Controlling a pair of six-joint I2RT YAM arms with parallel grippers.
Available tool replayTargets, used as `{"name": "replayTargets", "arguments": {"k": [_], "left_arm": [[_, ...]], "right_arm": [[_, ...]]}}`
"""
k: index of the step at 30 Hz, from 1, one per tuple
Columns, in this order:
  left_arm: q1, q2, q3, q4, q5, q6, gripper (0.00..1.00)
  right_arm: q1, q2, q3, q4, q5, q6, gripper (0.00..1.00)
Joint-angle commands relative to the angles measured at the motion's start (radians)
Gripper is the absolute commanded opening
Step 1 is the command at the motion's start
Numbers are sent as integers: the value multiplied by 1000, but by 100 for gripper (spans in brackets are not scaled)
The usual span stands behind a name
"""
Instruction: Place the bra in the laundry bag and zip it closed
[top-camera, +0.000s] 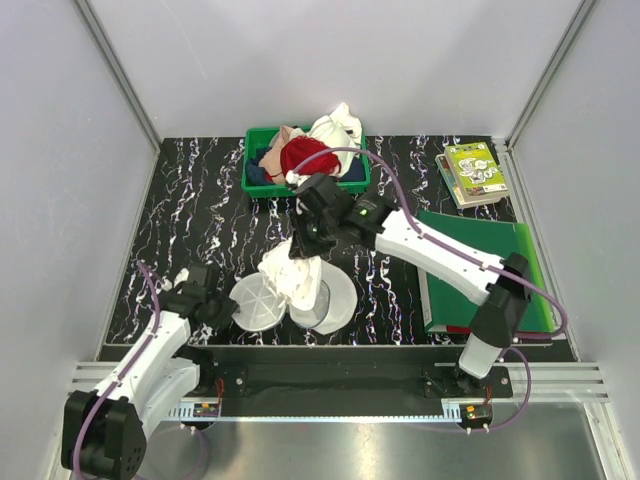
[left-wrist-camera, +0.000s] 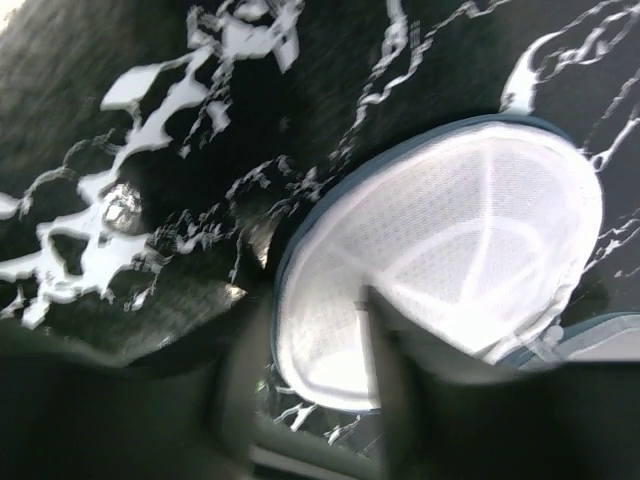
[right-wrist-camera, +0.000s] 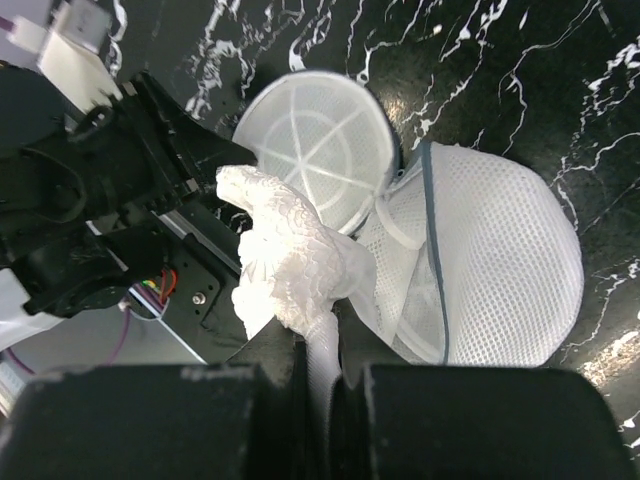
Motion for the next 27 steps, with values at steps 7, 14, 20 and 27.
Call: {"name": "replayTargets", "arguments": {"k": [7,14,20,27], "left_arm": [[10,-64,96,72,-65,184,0],[9,-164,225,37,28,319,0],[7,-239,205,67,146,348,0],[7,-326,232,110,272,387,0]], "right_arm": [[26,120,111,-42,71,-33,0],[57,195,121,-79,163,-35,0],[63,227,73,-68,261,6,0],[81,240,12,-71,336,109,0]]}}
